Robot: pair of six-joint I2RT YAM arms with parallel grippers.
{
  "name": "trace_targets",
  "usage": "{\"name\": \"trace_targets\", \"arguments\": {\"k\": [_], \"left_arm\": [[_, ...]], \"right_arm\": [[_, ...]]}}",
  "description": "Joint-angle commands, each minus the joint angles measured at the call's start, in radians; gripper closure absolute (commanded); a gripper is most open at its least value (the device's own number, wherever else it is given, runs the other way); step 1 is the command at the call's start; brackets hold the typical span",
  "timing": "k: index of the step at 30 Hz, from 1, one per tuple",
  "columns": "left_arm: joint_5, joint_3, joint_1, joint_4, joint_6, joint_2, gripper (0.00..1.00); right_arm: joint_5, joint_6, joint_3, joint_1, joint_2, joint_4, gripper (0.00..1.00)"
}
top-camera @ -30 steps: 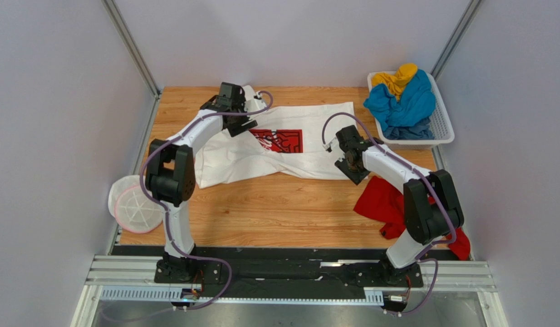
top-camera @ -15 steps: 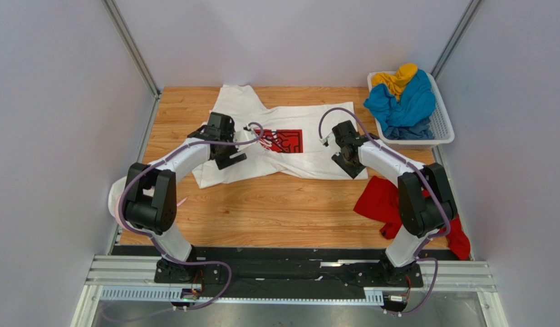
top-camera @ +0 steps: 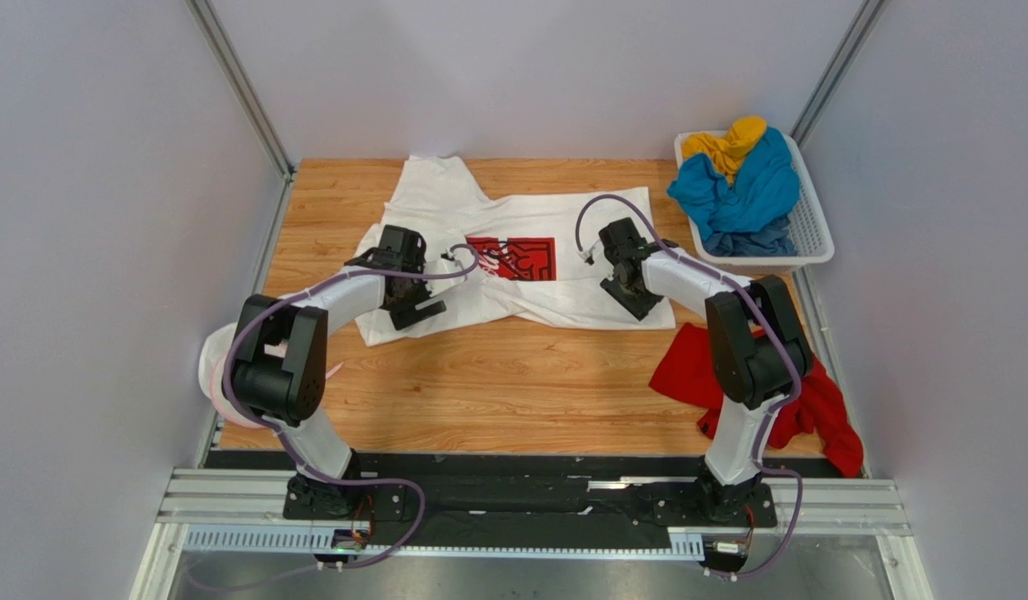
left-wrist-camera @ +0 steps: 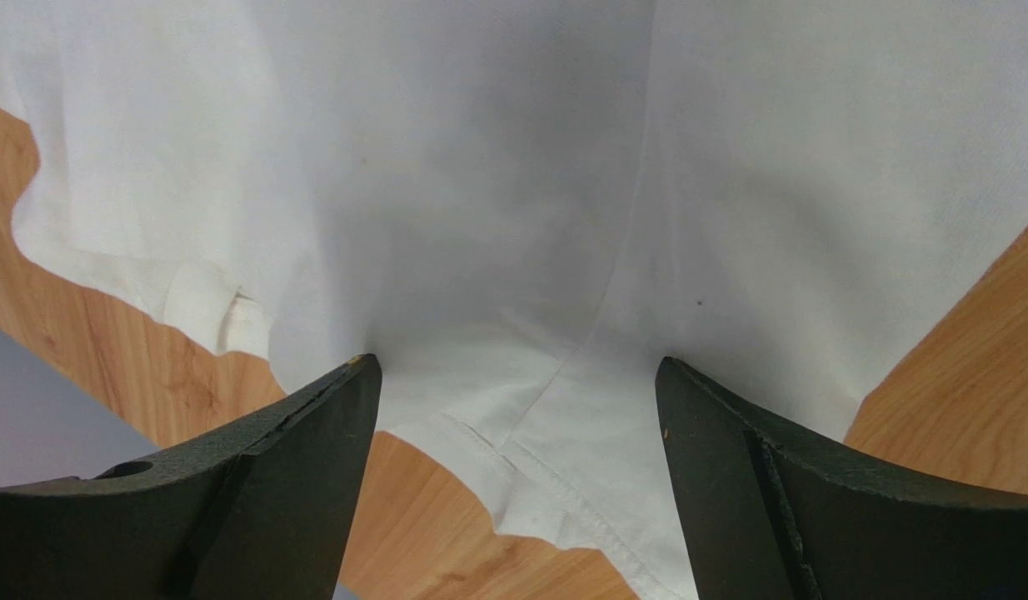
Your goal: Fold and stack the t-shirts
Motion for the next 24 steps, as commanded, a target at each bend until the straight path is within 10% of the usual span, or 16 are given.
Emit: {"name": "trace_targets", "arguments": {"k": [1,24], "left_arm": [[-0.010,-0.043,0.006,0.025,0.029,-0.029,0.10],[-0.076,-0.277,0.060,0.113,0.115,-0.141,0.10]], "right_arm": [[0.025,-0.031,0.013,0.001,0.027,0.063,0.59],[0.004,-0.053,-0.131,-0.093,-0.016,0.133,0.59]]}}
